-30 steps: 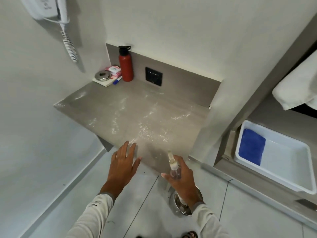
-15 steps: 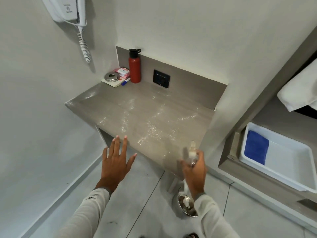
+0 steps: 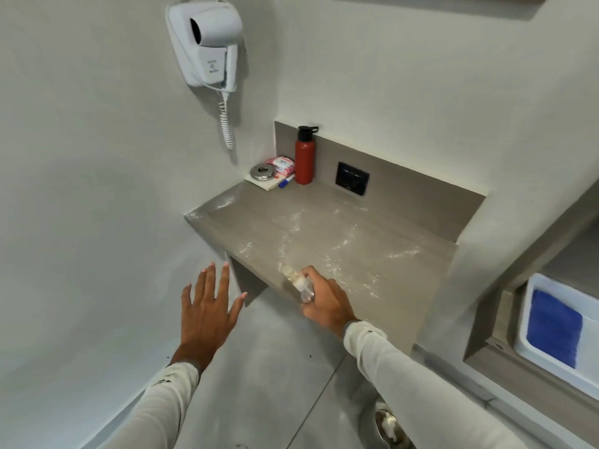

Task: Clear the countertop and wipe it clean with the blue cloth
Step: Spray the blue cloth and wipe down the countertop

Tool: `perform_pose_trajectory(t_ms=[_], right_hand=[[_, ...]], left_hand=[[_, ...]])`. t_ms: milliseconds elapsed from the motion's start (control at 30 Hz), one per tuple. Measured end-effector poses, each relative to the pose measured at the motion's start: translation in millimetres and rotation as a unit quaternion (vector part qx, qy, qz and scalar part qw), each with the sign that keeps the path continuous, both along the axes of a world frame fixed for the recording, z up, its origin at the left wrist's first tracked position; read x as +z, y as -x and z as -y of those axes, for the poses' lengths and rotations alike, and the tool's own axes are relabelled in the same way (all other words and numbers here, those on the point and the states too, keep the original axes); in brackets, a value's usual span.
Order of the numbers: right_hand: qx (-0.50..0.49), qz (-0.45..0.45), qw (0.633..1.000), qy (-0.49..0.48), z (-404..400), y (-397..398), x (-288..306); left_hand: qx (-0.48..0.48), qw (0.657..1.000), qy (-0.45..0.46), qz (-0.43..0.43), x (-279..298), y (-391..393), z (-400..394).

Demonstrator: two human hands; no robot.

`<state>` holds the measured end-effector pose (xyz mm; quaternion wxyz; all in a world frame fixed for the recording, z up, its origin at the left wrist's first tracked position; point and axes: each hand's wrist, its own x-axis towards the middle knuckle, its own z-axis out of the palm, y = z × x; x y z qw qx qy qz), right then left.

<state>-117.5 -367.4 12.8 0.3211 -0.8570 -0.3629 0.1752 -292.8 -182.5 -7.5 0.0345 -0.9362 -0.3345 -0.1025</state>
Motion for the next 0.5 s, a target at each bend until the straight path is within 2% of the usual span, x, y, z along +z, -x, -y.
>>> perform_pose_trajectory(t_ms=[67,167,267,433,500], right_hand=[[0.006,0.025,1.000,-0.004,-27,4,11],[-0.017,-0.007,0.998,-0.057,-59,7,21],[0.000,0.019,0.999,-0.041,-73,6,20],[-0.175,0.029,0.978,-0.110,-52,-14,10],[-0.200,0.034,0.975,-0.097,-32,-31,8]], left_hand=[[0.015,1.000,-0.008,0.001,3,15,-17],[0.037,0.999,-0.017,-0.004,8,35,-37],[0.049,0.999,-0.013,-0.016,12,46,-46],[0.037,0.999,-0.001,-0.023,15,29,-35],[0.024,0.999,0.005,-0.023,17,13,-23]])
